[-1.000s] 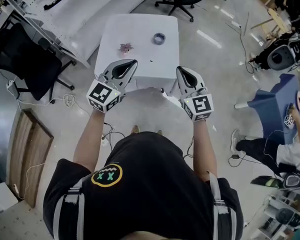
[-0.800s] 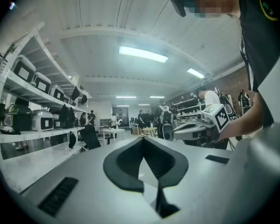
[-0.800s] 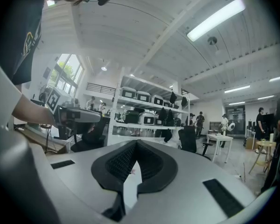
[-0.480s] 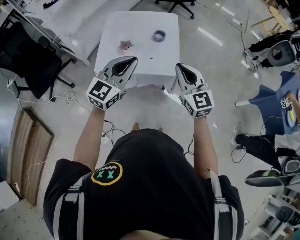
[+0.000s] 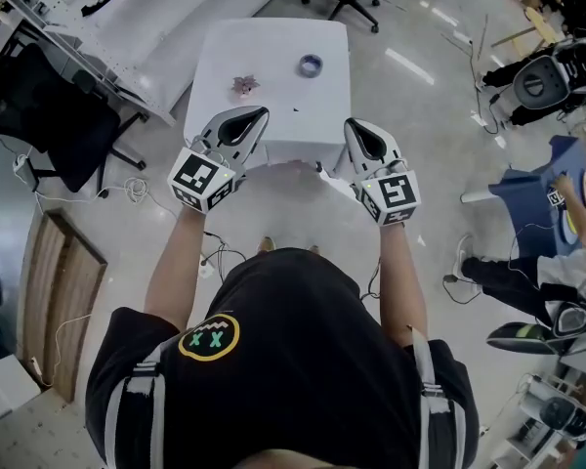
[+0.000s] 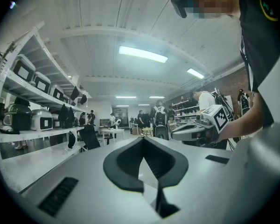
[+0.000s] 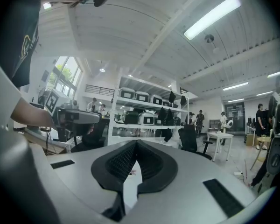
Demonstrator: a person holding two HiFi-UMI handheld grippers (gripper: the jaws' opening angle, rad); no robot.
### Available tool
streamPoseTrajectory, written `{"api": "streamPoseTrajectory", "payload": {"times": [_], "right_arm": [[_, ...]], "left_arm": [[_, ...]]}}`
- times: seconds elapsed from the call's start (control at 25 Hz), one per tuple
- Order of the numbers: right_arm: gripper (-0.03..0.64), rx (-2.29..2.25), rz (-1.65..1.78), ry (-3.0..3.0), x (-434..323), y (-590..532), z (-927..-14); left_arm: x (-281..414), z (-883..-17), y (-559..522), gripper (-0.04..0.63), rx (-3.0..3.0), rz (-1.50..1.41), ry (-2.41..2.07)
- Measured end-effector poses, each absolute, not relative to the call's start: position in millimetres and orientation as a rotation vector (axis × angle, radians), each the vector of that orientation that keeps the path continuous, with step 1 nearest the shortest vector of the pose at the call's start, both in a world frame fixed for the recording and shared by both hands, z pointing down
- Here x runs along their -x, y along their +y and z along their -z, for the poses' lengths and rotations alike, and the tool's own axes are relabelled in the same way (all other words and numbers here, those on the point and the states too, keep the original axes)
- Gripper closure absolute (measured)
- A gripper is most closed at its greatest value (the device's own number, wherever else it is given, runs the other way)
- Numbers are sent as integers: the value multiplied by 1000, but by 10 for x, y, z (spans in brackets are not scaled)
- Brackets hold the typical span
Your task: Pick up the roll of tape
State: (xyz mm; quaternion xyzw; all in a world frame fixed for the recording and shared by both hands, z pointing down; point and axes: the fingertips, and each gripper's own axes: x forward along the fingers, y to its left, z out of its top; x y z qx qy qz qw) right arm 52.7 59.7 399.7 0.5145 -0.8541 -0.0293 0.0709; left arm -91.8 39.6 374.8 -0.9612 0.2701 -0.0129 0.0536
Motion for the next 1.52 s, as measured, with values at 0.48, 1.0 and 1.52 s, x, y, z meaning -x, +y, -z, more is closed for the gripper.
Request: {"api": "streamPoseTrajectory", "payload": {"times": [0.48, 1.0, 1.52], "right_arm": [[526, -1515, 71, -2603, -480, 637, -3991], [380, -1466, 36, -2632, -401, 635, -3998], [139, -1400, -7, -2681, -356, 683, -4073]], "left_arm": [[910, -3760, 445, 580, 2923, 43, 820], [916, -3757, 439, 580, 2928, 44, 817], [893, -3812, 482, 580, 2931, 57, 820]]}}
